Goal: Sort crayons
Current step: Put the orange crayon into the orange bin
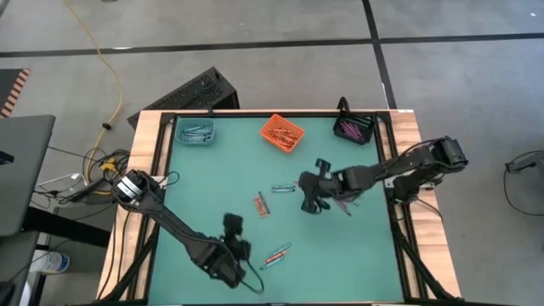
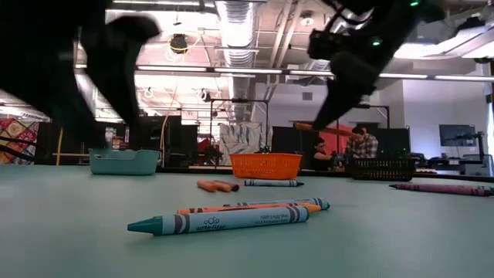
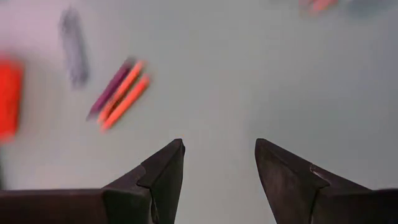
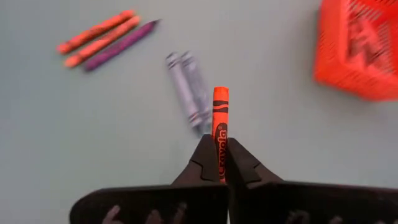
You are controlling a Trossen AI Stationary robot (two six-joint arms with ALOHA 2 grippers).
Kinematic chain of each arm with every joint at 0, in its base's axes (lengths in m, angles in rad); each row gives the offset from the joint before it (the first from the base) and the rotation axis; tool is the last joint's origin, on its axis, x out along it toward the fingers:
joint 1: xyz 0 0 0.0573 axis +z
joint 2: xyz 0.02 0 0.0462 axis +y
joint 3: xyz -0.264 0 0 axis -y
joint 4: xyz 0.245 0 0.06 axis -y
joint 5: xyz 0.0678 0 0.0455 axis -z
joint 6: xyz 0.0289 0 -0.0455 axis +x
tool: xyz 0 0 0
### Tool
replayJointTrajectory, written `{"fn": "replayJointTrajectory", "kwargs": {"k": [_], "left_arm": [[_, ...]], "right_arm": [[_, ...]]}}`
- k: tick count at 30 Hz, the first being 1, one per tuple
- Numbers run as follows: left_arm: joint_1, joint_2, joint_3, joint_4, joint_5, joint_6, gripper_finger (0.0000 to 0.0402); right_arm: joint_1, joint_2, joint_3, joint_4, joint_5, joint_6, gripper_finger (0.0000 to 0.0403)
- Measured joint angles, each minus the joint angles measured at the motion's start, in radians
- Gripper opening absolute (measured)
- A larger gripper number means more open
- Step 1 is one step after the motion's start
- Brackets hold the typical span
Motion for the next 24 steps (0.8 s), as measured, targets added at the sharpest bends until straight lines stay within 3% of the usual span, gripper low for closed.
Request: {"fn": "replayJointTrajectory", "kwargs": {"k": [6,10,18,24], "left_arm": [[0.051,-0.022,-0.239,0.040,-0.117,-0.206,0.0187],[0.086,-0.027,-0.323,0.159,-0.194,-0.183,0.0187],[0.129,-0.034,-0.339,0.261,-0.206,-0.044,0.0187],[0.136,-0.037,-0.339,0.276,-0.200,-0.001,0.0187]], "right_arm": [[-0.141,0.000,0.030,0.063,-0.056,-0.164,0.0000],[-0.240,0.000,0.048,0.123,-0.123,-0.245,0.0000],[-0.477,0.019,0.109,0.169,-0.342,-0.312,0.0000],[-0.621,0.146,0.205,0.232,-0.497,-0.346,0.0000]]}}
